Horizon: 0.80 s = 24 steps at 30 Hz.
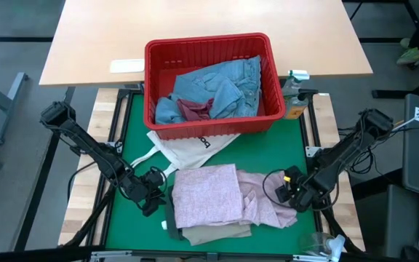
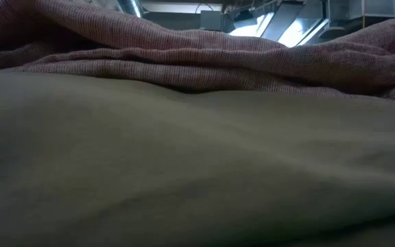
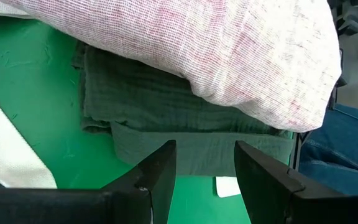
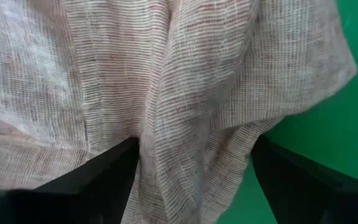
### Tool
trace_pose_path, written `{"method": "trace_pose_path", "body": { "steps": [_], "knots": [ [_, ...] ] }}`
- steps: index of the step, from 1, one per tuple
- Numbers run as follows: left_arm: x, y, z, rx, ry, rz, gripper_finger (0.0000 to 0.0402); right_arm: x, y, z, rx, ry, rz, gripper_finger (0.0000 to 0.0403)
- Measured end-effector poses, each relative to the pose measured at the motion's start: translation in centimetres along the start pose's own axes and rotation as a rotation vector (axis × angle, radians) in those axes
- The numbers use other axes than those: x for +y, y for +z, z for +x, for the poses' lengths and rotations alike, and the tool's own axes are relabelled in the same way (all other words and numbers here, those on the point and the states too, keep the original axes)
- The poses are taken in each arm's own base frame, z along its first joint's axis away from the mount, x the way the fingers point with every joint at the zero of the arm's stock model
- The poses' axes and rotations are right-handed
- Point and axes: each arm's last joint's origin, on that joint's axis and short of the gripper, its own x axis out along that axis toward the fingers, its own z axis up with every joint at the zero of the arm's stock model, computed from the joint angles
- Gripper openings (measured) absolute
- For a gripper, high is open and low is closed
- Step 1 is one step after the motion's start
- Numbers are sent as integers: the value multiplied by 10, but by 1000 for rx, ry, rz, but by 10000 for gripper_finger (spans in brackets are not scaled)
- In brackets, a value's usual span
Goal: Fold laundry
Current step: Fold the pink shirt
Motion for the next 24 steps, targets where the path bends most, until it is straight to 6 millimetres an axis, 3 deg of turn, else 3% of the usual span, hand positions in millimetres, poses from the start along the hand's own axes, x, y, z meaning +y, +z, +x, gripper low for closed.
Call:
{"method": "trace_pose_path", "body": {
  "steps": [6, 24],
  "knots": [
    [0, 0, 0, 0, 0, 0, 155, -2, 1, 1, -10, -11, 45, 275],
    [-4, 2, 0, -25, -45, 17, 155, 5, 0, 2, -51, 82, 61, 22]
  ]
}}
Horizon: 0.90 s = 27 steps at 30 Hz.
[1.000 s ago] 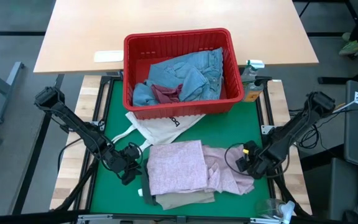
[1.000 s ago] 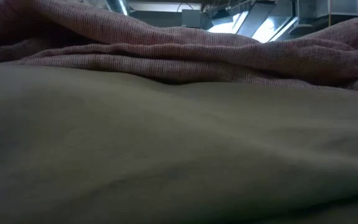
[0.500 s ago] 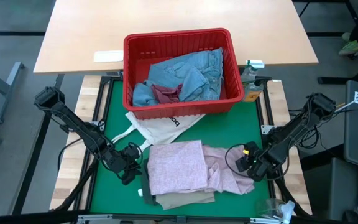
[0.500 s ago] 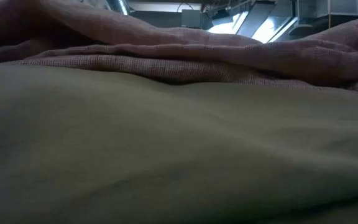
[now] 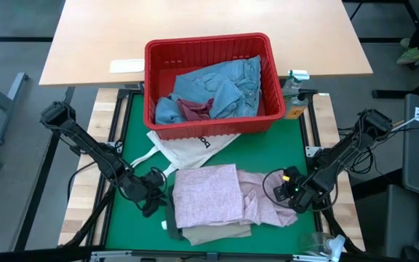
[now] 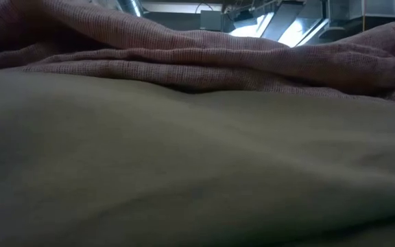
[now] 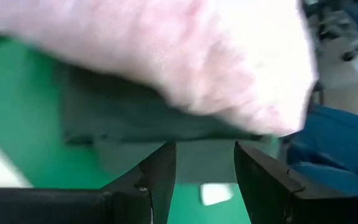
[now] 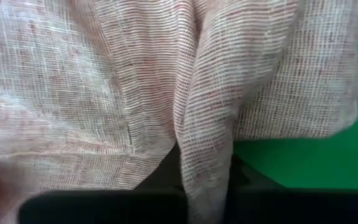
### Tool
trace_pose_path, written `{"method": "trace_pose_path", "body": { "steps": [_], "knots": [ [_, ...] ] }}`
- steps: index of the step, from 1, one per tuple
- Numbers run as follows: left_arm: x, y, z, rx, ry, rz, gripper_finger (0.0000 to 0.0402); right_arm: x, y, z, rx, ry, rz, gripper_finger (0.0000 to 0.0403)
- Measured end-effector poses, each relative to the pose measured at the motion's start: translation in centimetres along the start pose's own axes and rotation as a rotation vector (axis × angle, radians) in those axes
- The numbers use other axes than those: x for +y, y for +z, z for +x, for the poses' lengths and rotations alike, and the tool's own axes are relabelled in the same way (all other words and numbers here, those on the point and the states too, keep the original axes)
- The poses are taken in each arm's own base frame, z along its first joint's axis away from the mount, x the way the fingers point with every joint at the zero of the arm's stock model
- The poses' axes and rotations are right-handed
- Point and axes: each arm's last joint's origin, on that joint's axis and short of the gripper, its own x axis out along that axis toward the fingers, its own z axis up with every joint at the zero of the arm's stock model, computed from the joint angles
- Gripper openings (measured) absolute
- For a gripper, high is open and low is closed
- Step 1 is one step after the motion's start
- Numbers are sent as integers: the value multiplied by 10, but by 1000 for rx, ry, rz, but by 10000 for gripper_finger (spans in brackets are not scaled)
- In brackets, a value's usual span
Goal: Fold laundry
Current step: Fold the pink shirt
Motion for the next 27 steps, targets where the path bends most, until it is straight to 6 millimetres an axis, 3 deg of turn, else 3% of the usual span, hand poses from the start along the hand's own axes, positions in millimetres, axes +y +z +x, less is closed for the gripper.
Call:
{"method": "trace_pose_path", "body": {
  "steps": [3, 8, 12, 17, 27],
  "knots": [
    [-7, 4, 0, -44, -68, 32, 155, 2, 0, -2, 4, 6, 2, 11],
    [-19, 14, -2, -204, -151, 30, 155, 12, -3, -15, 40, 0, -2, 37],
    [-25, 17, 6, -288, -171, 50, 155, 23, -4, -29, 47, 14, -7, 32],
    [-27, 12, 26, -293, -174, 67, 155, 36, -6, -46, 45, 52, -22, 10],
    [-19, 0, 56, -248, -109, 93, 155, 70, -5, -86, -87, 268, 31, 26]
  ]
}}
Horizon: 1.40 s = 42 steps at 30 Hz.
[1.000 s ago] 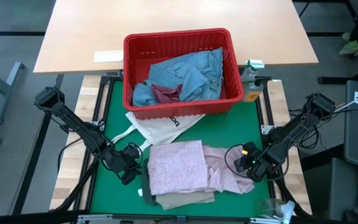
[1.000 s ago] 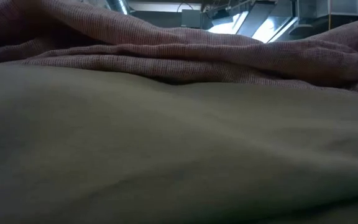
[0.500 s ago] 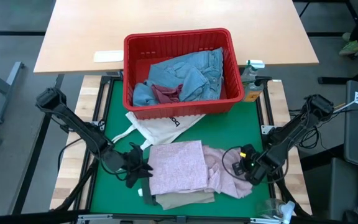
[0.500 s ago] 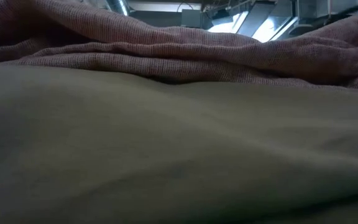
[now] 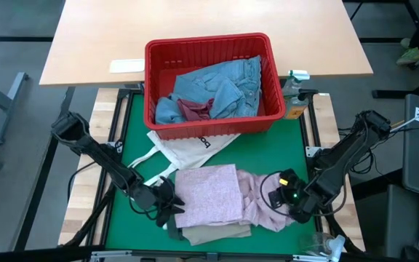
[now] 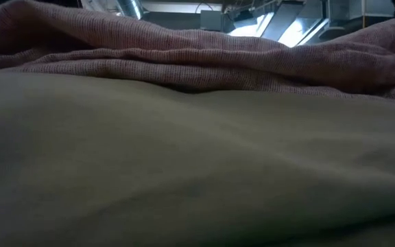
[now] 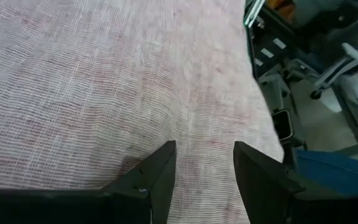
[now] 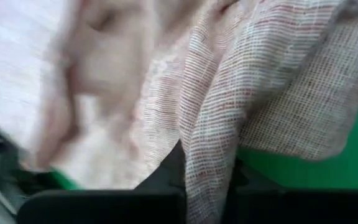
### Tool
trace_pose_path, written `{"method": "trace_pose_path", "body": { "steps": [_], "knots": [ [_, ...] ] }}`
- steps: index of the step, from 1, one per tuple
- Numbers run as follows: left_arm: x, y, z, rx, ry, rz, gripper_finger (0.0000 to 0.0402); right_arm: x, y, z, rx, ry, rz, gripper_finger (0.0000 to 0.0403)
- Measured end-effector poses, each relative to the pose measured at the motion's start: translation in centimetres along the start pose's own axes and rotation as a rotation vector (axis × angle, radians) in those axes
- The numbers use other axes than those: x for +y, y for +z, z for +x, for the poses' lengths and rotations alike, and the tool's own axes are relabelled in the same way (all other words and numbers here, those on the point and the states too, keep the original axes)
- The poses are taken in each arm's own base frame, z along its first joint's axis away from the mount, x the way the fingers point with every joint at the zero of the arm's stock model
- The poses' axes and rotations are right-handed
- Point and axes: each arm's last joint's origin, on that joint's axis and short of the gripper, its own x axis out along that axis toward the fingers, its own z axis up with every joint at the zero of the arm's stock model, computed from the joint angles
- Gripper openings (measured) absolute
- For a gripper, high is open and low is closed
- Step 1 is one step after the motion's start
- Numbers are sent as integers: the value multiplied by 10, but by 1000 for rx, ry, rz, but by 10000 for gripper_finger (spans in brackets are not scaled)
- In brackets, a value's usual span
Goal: Fold laundry
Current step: Fold the pink shirt
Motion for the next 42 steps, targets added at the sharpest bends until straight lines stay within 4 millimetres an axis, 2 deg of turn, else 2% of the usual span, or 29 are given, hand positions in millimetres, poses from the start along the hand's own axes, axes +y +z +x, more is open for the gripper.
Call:
{"method": "trace_pose_path", "body": {
  "steps": [5, 10, 20, 25, 31, 34, 42],
  "knots": [
    [1, -2, 2, 8, 8, 4, 155, 17, 3, -9, -133, 163, 40, 11],
    [1, -2, 2, 9, 7, 5, 155, 41, 6, -4, -149, 321, 31, 22],
    [1, -2, 2, 11, 9, 6, 155, 102, 38, 26, -283, 629, -83, 14],
    [1, -2, 2, 11, 9, 25, 155, 122, 54, 56, -280, 740, -103, 17],
    [2, -2, 2, 13, 10, 31, 155, 129, 65, 103, -290, 782, -90, 21],
    [2, -2, 2, 14, 13, 33, 155, 129, 65, 121, -302, 792, -77, 26],
    [2, -2, 2, 15, 13, 69, 155, 128, 62, 142, -306, 834, -20, 29]
  ]
}}
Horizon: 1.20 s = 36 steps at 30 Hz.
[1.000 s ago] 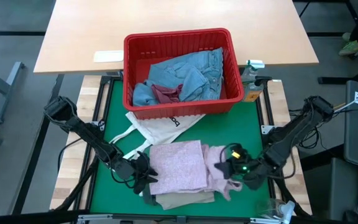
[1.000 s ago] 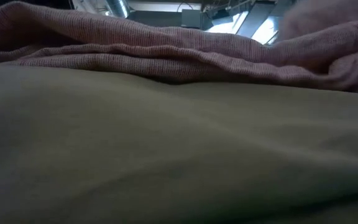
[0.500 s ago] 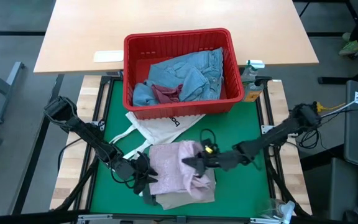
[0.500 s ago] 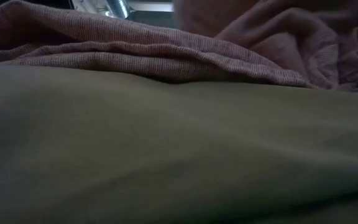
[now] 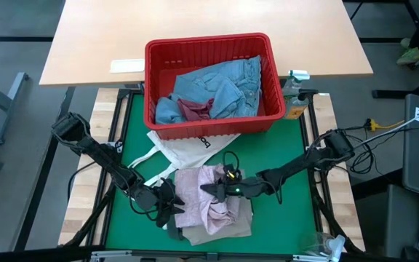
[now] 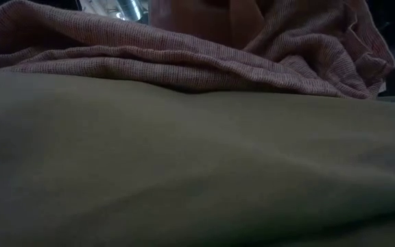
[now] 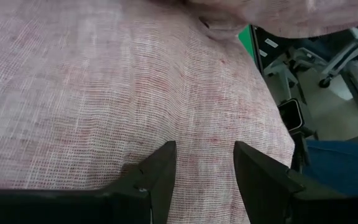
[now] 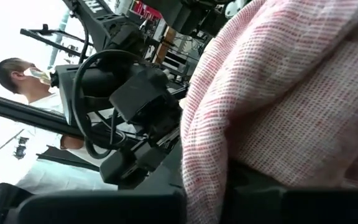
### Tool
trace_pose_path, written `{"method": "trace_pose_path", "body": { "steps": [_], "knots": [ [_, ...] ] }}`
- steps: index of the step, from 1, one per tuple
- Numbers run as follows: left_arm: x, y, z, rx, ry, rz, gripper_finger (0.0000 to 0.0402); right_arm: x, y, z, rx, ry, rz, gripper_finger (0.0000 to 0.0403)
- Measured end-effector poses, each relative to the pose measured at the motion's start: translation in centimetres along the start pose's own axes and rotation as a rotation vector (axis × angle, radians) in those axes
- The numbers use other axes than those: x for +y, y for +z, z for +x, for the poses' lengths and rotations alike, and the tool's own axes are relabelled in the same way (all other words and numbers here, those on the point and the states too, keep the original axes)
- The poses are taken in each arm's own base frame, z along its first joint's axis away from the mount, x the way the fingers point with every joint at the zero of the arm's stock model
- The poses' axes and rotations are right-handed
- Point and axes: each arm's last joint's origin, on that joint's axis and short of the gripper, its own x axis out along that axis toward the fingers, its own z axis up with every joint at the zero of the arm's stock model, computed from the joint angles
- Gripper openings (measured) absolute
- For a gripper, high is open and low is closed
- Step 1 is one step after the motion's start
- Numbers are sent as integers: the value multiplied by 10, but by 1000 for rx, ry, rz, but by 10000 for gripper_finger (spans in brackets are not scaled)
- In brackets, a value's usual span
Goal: Fold laundry
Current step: Fold the pink shirt
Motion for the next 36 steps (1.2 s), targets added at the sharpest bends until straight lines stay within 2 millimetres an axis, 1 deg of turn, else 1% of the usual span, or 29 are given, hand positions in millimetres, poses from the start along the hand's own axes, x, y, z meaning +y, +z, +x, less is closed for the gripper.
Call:
{"method": "trace_pose_path", "body": {
  "steps": [3, 13, 16, 19, 23, 26, 30, 36],
  "knots": [
    [0, -1, 0, 1, -2, 35, 155, -1, -1, 1, -1, 6, 7, 29],
    [-1, -1, 0, 1, -3, 44, 155, 0, 0, 1, -26, 13, 15, 35],
    [0, 0, 0, -4, 2, 93, 155, 0, -1, 1, -7, 21, 13, 62],
    [0, 0, 0, -7, 5, 153, 155, 5, 0, 3, -11, 24, 15, 110],
    [0, 0, 0, -7, 5, 183, 155, 19, 4, 8, -96, 37, 29, 177],
    [-1, 0, 0, -5, 2, 199, 155, 35, 8, 13, -132, 70, -41, 208],
    [-1, -1, 0, 13, -19, 202, 155, 59, 13, 19, -140, 134, -182, 225],
    [-6, -3, -5, 133, -155, 184, 155, 91, 18, 23, -84, 283, -434, 227]
  ]
}}
